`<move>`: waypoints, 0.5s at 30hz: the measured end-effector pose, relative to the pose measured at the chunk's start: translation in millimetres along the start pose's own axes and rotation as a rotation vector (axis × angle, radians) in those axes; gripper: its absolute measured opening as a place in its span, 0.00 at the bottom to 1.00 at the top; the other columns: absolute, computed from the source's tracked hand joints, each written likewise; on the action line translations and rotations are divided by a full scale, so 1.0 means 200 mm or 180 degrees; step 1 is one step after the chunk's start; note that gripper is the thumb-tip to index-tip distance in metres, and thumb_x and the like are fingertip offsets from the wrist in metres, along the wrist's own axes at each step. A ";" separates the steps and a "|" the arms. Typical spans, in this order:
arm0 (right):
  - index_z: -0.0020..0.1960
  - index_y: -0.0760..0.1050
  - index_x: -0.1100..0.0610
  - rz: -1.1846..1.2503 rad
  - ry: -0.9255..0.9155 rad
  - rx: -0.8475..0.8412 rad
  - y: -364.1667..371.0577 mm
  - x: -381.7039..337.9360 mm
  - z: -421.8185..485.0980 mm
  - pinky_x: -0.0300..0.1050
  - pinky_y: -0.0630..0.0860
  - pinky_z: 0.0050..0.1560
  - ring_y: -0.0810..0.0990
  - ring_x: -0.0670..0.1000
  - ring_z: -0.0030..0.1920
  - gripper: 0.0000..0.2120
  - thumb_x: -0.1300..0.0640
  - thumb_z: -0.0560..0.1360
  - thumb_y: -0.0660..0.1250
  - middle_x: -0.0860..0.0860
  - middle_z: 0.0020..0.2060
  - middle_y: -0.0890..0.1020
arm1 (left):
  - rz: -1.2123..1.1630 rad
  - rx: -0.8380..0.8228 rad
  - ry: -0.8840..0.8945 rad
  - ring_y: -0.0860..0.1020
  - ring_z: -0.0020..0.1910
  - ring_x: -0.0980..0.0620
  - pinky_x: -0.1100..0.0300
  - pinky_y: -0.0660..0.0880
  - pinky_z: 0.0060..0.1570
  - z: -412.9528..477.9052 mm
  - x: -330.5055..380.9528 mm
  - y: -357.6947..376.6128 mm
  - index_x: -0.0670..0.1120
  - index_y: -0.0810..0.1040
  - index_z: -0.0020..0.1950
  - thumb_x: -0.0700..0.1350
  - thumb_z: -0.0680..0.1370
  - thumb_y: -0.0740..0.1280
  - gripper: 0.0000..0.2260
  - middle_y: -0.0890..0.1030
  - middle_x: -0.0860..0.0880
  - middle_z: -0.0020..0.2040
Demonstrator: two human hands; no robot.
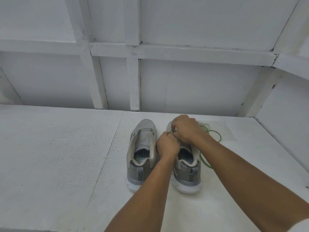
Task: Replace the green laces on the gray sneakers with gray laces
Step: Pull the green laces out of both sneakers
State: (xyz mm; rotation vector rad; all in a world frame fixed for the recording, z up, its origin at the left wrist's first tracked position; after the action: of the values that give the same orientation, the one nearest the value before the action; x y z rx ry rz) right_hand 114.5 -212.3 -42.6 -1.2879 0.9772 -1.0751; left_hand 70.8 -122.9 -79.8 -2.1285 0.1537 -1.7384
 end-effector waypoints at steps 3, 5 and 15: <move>0.48 0.80 0.51 -0.0169 0.0033 0.0109 0.02 -0.02 0.00 0.49 0.67 0.54 0.71 0.54 0.59 0.06 0.53 0.74 0.65 0.48 0.54 0.78 | -0.0011 0.0001 0.0024 0.77 0.57 0.42 0.57 0.71 0.52 0.00 0.00 0.00 0.44 0.78 0.62 0.41 0.80 0.54 0.17 0.81 0.42 0.58; 0.49 0.80 0.51 -0.0185 0.0015 0.0096 0.01 -0.02 0.00 0.49 0.67 0.53 0.71 0.54 0.59 0.07 0.54 0.74 0.65 0.48 0.53 0.79 | -0.0021 -0.0001 0.0025 0.77 0.57 0.43 0.58 0.71 0.51 0.00 0.00 0.00 0.44 0.78 0.62 0.41 0.80 0.54 0.17 0.81 0.42 0.58; 0.48 0.78 0.53 -0.0360 0.0187 0.0282 -0.05 0.07 -0.03 0.47 0.67 0.49 0.73 0.55 0.55 0.09 0.61 0.73 0.61 0.49 0.51 0.79 | -0.0023 0.0011 0.0020 0.77 0.58 0.43 0.56 0.73 0.55 0.01 -0.01 0.01 0.44 0.78 0.63 0.42 0.81 0.54 0.17 0.80 0.43 0.59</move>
State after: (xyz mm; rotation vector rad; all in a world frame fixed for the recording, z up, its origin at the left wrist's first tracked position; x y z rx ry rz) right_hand 111.7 -226.1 -32.6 -1.2571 0.8988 -1.2361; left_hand 71.7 -123.5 -81.7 -2.1239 0.1449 -1.7483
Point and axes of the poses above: each hand's wrist, its own z-axis towards the middle knuckle, its own y-axis out of the palm, x = y × z, the point moved 1 cm from there along z, towards the middle knuckle
